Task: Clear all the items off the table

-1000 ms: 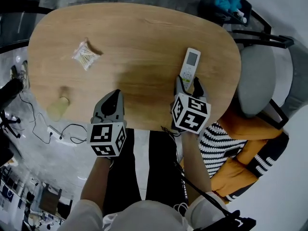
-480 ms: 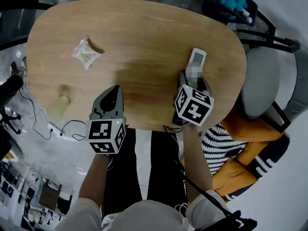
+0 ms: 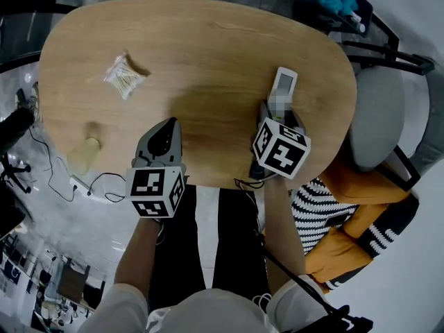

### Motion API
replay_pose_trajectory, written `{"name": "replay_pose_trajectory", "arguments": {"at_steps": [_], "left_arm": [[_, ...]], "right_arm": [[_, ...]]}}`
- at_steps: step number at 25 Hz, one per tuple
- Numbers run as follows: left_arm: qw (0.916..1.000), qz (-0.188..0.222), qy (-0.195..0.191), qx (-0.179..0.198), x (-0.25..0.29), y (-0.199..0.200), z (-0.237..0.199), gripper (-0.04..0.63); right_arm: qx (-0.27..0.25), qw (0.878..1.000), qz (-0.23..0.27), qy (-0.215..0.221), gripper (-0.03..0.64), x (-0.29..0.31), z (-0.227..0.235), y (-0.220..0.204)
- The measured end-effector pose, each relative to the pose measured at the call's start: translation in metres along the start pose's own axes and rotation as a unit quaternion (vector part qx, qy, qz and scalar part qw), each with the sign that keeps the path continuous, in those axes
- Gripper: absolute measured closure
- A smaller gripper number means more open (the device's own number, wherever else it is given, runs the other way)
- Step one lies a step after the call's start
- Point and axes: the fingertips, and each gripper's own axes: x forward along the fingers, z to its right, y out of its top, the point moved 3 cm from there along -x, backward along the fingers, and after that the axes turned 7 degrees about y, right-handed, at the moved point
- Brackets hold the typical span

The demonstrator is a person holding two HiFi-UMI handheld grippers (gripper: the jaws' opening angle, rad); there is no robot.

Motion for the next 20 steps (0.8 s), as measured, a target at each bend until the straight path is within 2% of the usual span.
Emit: {"name": "replay_pose_trajectory", "arguments": {"at_steps": [10,17,20], "left_arm": [[0.9997,0.008,-0.01,0.021,0.001,0.006,0.018,0.592],[0.9989,0.009,-0.02,0.042,-0.003,0.011,0.044,0.594],[0.9976,0.011,-0.028,0.062,-0.004,0.015,0.061,0.592]], "right_arm": [[0.021,0.999,0.014,0.03,0.345,-0.014,0.003,-0.005],[0.045,0.998,0.034,0.029,0.345,-0.038,0.027,-0.01],[0.057,0.997,0.043,0.018,0.345,-0.053,0.044,-0.013]]}}
